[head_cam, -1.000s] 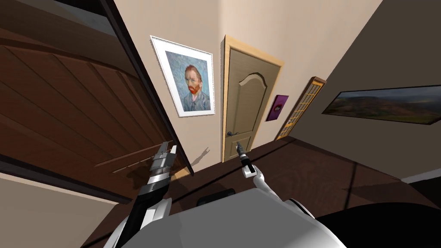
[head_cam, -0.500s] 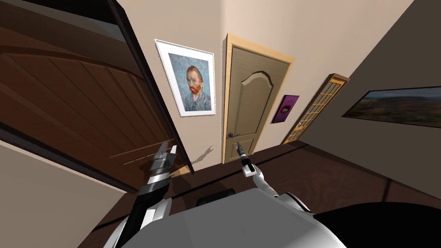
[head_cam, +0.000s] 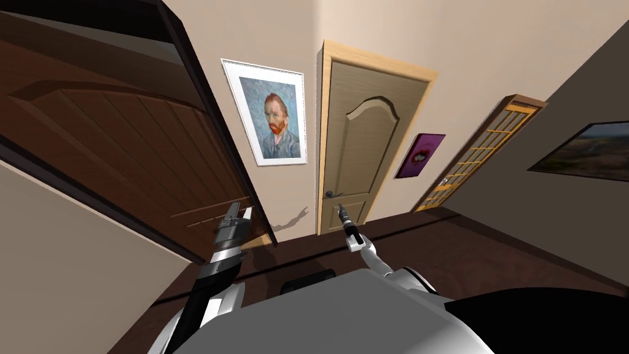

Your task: Pull the door open

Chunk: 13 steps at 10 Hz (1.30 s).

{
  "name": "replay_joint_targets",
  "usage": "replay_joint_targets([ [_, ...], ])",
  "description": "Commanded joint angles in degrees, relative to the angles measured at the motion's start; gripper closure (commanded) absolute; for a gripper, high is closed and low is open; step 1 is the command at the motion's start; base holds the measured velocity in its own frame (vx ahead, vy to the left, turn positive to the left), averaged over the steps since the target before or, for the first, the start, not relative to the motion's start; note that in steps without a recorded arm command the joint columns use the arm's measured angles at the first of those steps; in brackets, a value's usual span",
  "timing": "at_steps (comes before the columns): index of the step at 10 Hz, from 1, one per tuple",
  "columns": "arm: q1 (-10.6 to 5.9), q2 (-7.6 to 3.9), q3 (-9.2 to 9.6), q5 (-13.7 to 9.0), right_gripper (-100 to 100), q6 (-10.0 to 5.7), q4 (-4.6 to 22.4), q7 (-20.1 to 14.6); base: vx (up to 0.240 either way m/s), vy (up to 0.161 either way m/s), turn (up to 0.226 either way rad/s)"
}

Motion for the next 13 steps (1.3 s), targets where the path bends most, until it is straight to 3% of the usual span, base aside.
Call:
replay_joint_targets([
  [1, -0.77, -0.2, 0.01, -0.1, -100, -0.25, 1.6, -0.2, 0.007, -0.087, 0.094],
  [5, -2.79, -0.76, 0.06, -0.5, -100, -0.8, 5.9, -0.6, 0.008, -0.096, 0.114],
  [8, -3.16, -0.85, 0.07, -0.5, -100, -0.94, 6.7, -0.7, 0.011, -0.068, 0.058],
  [9, -2.5, -2.2, -0.48, -1.0, -100, -1.8, 7.5, -1.7, 0.142, 0.017, 0.129],
  [13, -0.98, -4.98, -1.63, -1.8, -100, -3.48, 8.8, -3.8, 0.195, 0.049, 0.142],
])
